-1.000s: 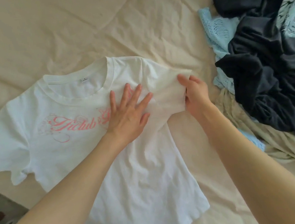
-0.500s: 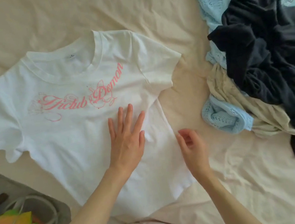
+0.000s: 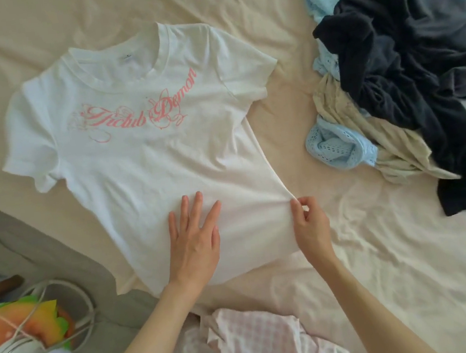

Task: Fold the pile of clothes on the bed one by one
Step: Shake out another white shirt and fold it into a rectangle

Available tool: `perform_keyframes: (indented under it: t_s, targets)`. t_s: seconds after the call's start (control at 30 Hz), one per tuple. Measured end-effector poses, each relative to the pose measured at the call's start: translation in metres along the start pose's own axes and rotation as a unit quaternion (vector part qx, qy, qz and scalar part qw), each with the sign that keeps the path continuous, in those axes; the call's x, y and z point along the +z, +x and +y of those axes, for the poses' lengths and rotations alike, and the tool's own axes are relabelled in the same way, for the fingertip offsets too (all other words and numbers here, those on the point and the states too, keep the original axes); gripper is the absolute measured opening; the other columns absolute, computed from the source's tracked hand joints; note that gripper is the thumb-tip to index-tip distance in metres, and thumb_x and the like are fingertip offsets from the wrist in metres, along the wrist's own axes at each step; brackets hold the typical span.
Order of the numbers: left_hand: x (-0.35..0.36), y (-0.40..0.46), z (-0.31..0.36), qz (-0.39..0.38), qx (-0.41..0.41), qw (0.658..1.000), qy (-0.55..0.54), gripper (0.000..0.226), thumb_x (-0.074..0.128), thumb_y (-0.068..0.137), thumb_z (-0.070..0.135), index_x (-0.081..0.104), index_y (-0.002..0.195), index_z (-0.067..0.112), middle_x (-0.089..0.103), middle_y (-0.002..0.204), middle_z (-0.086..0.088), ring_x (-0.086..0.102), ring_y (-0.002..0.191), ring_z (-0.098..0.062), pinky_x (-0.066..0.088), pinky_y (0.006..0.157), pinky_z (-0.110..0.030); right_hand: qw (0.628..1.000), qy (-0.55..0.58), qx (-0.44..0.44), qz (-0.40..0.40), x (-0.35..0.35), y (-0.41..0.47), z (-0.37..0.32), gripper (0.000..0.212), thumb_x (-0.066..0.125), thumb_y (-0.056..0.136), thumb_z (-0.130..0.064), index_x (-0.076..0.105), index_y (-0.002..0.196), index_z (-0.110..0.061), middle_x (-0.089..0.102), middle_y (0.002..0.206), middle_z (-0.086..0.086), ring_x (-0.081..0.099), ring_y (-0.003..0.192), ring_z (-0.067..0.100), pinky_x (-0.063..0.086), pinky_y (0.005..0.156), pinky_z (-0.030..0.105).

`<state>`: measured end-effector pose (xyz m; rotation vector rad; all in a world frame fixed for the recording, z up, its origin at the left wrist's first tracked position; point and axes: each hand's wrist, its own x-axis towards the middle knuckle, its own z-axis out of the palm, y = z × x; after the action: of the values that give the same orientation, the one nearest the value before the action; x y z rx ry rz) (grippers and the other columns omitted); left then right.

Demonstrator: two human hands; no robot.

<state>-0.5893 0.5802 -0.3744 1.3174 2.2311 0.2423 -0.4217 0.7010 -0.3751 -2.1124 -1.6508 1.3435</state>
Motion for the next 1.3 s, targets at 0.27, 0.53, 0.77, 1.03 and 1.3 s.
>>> perform_keyframes:
  t_s: [0.27, 0.53, 0.77, 1.03, 1.3]
  targets:
    - [0.001, -0.056, -0.033, 0.051, -0.102, 0.991, -0.072, 0.037, 0.051, 0.09, -0.003, 0.056, 0.127, 0.001, 0.042, 0.141, -0.022, 0.035, 0.135, -0.037, 0.03, 0.109, -0.048, 0.995, -0.071, 0.061, -0.023, -0.009, 0.006, 0.023, 0.039, 0.051, 0.094, -0.039, 0.052, 0.065, -0.013, 0.049, 0.059, -0.007, 0.044, 0.058, 0.01, 0.03, 0.047, 0.013]
    - [-0.005, -0.052, -0.102, 0.119, -0.427, 0.754, -0.484, 0.04, 0.051, 0.096, 0.013, 0.041, 0.135, 0.01, 0.051, 0.132, -0.013, 0.055, 0.106, -0.021, 0.046, 0.089, -0.033, 0.996, -0.004, 0.07, -0.061, -0.002, 0.007, 0.037, 0.011, 0.062, 0.086, -0.028, 0.062, 0.092, -0.019, 0.06, 0.079, -0.013, 0.053, 0.07, -0.001, 0.038, 0.051, 0.008]
    - [0.015, -0.078, -0.092, 0.11, -0.4, 0.74, -0.529, 0.01, 0.062, 0.09, 0.021, 0.061, 0.099, 0.017, 0.067, 0.092, 0.003, 0.064, 0.086, -0.014, 0.049, 0.073, -0.027, 0.998, -0.007, 0.062, -0.032, -0.013, 0.001, 0.04, 0.02, 0.062, 0.087, -0.019, 0.056, 0.068, -0.015, 0.052, 0.066, -0.002, 0.046, 0.059, 0.012, 0.038, 0.053, 0.024]
    - [0.016, -0.131, -0.099, 0.141, -0.414, 0.769, -0.466, 0.004, 0.062, 0.09, 0.021, 0.062, 0.086, 0.024, 0.066, 0.085, 0.006, 0.06, 0.074, -0.009, 0.045, 0.061, -0.023, 0.997, -0.037, 0.063, -0.011, -0.022, -0.008, 0.046, 0.014, 0.059, 0.089, -0.02, 0.058, 0.084, -0.007, 0.056, 0.074, 0.005, 0.051, 0.072, 0.024, 0.044, 0.068, 0.037]
    - [0.031, -0.118, -0.115, -0.044, -0.5, 0.764, -0.405, 0.041, 0.064, 0.088, 0.015, 0.049, 0.125, 0.008, 0.056, 0.109, -0.013, 0.056, 0.105, -0.033, 0.044, 0.088, -0.039, 0.981, -0.189, 0.041, 0.021, -0.009, -0.007, 0.026, 0.026, 0.047, 0.093, -0.018, 0.056, 0.114, -0.005, 0.059, 0.112, 0.011, 0.053, 0.101, 0.029, 0.042, 0.088, 0.038]
